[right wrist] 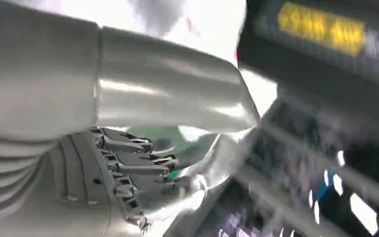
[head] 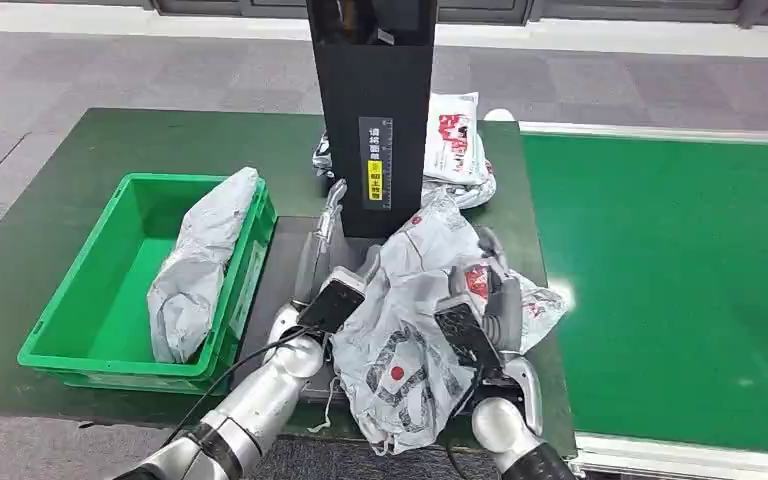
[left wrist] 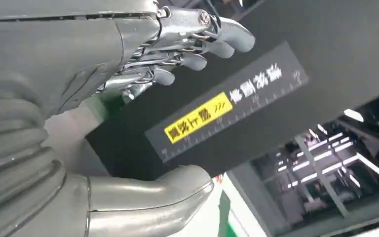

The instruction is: Moved the parcel from conveyor to table for the left to box.

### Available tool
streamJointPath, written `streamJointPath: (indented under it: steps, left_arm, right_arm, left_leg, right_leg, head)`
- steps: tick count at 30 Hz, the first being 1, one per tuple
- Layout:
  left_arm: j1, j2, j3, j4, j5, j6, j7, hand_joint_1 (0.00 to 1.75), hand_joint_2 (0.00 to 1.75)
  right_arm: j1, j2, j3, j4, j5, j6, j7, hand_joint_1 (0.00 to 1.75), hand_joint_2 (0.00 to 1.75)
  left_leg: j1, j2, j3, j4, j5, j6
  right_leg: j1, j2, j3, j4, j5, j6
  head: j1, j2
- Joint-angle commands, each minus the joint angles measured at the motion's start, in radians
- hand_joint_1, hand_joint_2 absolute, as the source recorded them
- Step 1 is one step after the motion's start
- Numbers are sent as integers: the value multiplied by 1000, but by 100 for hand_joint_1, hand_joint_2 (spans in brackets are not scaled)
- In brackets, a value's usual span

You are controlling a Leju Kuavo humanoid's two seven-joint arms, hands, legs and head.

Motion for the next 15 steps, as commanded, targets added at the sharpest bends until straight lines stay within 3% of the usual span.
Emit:
streamJointPath:
  steps: [1, 7, 11, 15]
  left_arm:
    - [-52, 2, -161, 170, -53, -105, 54, 0, 175]
    - [-57, 4, -171, 177, -60, -119, 57, 0, 175]
    - [-94, -45, -252, 303, -150, -197, 150, 0, 175]
    - [-125, -79, -384, 465, -312, -303, 300, 0, 175]
  right_arm:
    - [37, -13, -169, -56, -85, -97, -51, 0, 0]
    - [39, -7, -174, -60, -98, -105, -57, 0, 0]
    - [39, 61, -316, -140, -284, -145, -242, 0, 0]
    - [69, 59, -344, -205, -337, -145, -271, 0, 0]
  left_leg:
    - [0, -4, 1, -2, 2, 0]
    - [-1, -1, 0, -1, 1, 0]
    - [-1, -3, -1, 0, 1, 0]
    - [-1, -3, 1, 0, 1, 0]
  right_leg:
    - [0, -3, 2, -2, 1, 0]
    - [0, 0, 1, -1, 1, 0]
    - [0, -2, 0, 0, 0, 0]
    - [0, -2, 1, -1, 0, 0]
  head:
    - [0, 0]
    - [0, 0]
    - [0, 0]
    - [0, 0]
